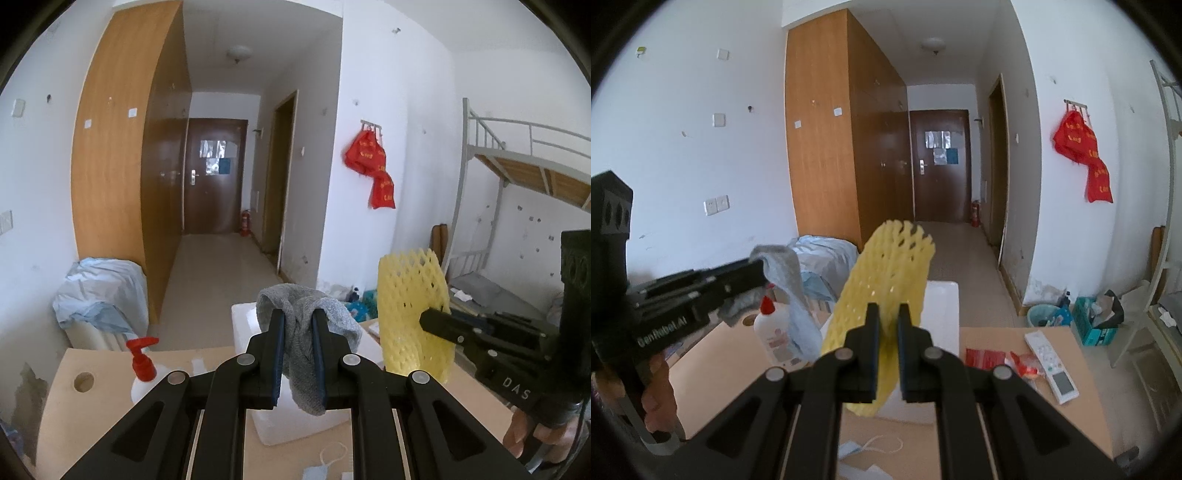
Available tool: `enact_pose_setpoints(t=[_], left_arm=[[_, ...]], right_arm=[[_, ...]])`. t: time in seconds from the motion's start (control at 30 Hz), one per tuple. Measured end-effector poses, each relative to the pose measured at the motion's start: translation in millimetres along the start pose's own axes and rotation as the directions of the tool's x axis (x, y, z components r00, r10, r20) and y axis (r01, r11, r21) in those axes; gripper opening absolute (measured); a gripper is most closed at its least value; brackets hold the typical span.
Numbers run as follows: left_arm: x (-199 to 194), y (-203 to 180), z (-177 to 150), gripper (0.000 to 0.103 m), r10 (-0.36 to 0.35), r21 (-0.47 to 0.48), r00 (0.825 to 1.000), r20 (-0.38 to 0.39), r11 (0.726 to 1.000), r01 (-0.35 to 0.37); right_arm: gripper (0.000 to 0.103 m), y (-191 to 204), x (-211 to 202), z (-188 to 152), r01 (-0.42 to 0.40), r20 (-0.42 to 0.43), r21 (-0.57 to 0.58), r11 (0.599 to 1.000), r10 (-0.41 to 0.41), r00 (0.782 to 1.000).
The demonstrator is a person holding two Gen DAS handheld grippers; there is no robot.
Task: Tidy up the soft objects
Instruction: 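Carry the grey sock and yellow sleeve up toward the white foam box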
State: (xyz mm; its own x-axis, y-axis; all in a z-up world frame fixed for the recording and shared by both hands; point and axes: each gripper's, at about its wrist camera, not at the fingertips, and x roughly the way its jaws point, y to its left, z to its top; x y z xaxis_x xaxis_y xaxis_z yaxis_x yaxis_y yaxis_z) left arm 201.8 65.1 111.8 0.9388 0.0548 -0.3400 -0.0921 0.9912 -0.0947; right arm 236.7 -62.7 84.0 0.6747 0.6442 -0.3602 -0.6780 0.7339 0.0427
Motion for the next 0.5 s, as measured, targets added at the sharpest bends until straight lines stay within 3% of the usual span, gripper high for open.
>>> enact_pose_setpoints(t=[0.5], left_arm=[[58,19,21,0.015,0.001,-0.017,1.0,-0.027,1.0,-0.002]], right_arm=[[0.011,-17,55,13,0.039,-0.071,-0.004,0.999,-0.039,0.997]])
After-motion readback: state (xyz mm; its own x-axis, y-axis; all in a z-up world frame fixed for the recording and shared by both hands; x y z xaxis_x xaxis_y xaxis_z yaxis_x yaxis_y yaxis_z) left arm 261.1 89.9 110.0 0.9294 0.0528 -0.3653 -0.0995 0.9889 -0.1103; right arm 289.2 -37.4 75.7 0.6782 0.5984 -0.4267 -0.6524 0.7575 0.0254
